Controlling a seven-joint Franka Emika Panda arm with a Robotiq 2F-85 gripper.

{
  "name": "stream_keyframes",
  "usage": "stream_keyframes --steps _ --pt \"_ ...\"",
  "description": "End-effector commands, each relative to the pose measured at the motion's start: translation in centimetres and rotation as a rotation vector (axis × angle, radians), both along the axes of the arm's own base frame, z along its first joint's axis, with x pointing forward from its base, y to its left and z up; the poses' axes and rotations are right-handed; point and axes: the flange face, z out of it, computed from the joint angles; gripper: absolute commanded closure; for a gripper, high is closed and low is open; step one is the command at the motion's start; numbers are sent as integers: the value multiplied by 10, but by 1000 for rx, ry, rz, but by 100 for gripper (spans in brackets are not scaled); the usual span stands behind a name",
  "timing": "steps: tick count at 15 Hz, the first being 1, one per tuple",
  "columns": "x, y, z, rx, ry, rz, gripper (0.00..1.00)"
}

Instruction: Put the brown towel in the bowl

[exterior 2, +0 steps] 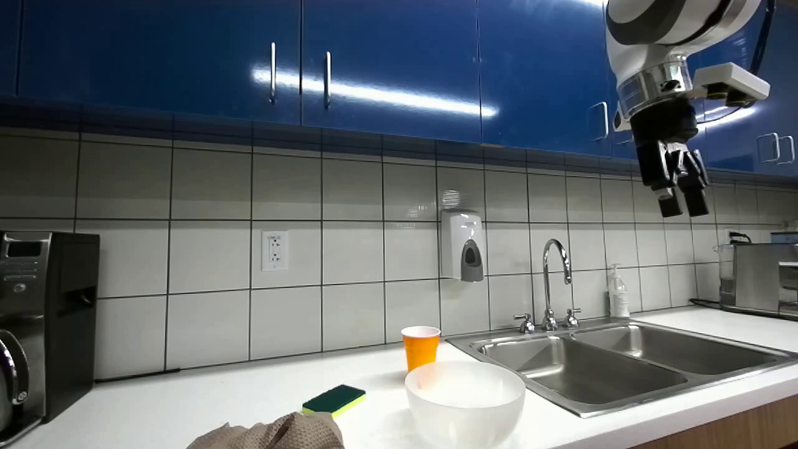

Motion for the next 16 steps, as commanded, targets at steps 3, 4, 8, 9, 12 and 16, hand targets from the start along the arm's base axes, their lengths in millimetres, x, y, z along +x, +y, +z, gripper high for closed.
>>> stream_keyframes --steps 3,4,8,9,12,16 --pt "3 11 -8 -16 -13 -8 0" --pt "3 19 -13 -29 -16 -4 0" --pt "2 50 -27 -29 -8 46 0" --pt "2 57 -29 -32 -6 61 0" --pt "3 77 -35 -51 -14 91 0" --pt "8 104 -40 -41 -34 136 0"
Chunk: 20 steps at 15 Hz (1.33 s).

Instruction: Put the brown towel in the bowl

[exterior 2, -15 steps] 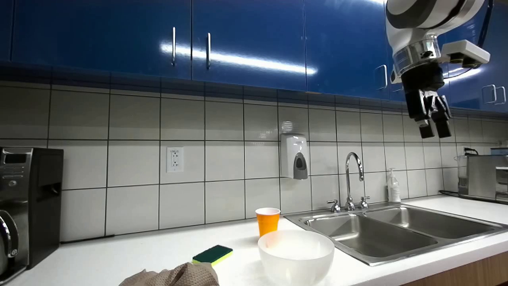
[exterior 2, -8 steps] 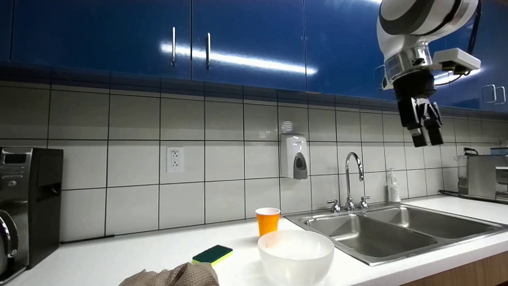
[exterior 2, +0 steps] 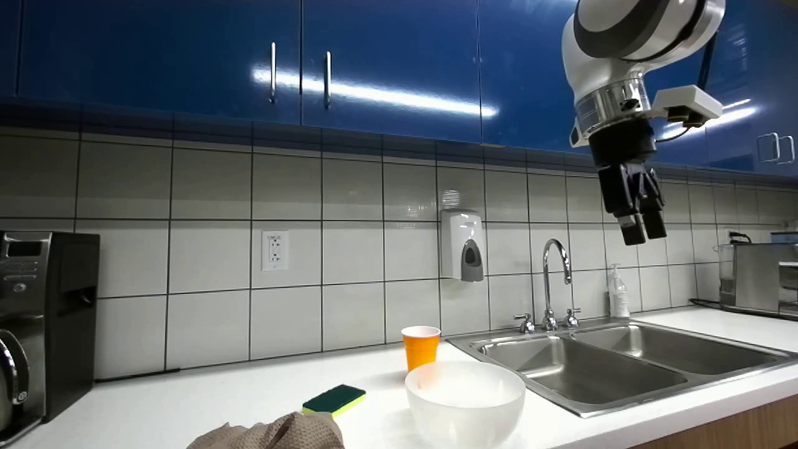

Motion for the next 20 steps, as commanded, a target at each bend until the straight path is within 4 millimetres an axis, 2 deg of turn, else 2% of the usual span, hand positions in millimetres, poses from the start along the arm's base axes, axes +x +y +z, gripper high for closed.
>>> stream_keyframes --steps 1,9,14,20 --pt "2 26 -6 15 -26 26 0" --pt "28 80 -29 4 -2 139 0" --pt "47 128 -48 -16 7 222 0" --pt "65 188 -52 -24 -32 312 0"
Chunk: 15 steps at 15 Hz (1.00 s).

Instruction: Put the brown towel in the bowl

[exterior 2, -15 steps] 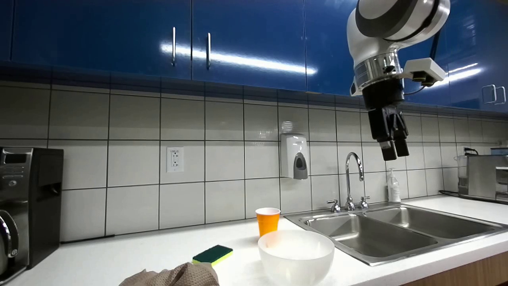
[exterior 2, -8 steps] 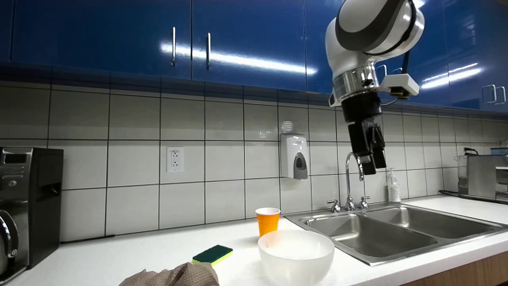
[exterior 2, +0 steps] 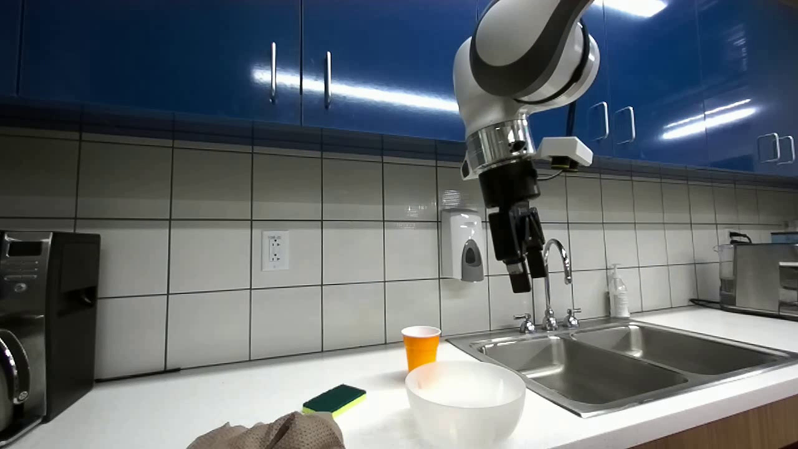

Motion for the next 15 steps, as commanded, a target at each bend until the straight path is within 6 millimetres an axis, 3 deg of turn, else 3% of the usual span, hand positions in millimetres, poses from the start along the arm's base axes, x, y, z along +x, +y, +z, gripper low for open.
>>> stream_keyframes --steps 1,7,15 --pt "20 38 2 9 -49 22 0" --pt "51 89 -9 27 -76 86 0" --pt "78 164 -47 21 -50 261 0"
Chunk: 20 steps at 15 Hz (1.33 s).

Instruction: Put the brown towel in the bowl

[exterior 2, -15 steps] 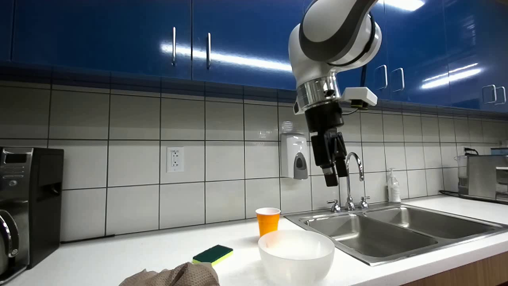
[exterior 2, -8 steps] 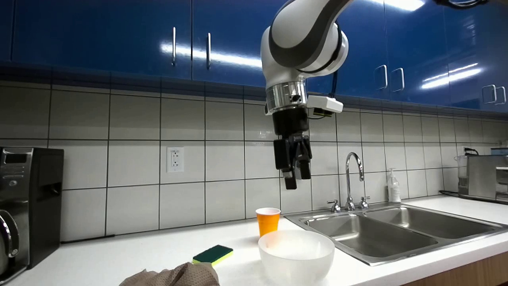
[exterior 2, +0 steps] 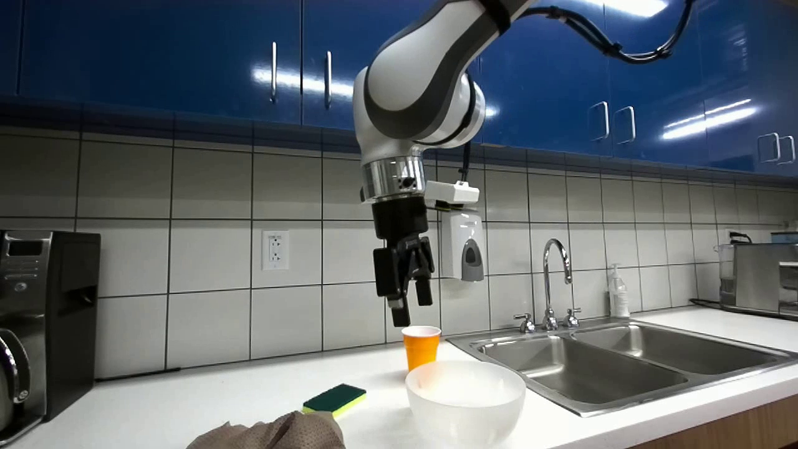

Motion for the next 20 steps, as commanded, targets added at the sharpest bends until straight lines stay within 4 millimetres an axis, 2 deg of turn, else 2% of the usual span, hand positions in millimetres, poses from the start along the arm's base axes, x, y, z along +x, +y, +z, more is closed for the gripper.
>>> stream_keyframes --steps 1,15,20 --pt "17 34 -12 -4 -1 66 0" --pt "36 132 -81 -23 29 235 0" --pt "44 155 -105 -51 27 277 0"
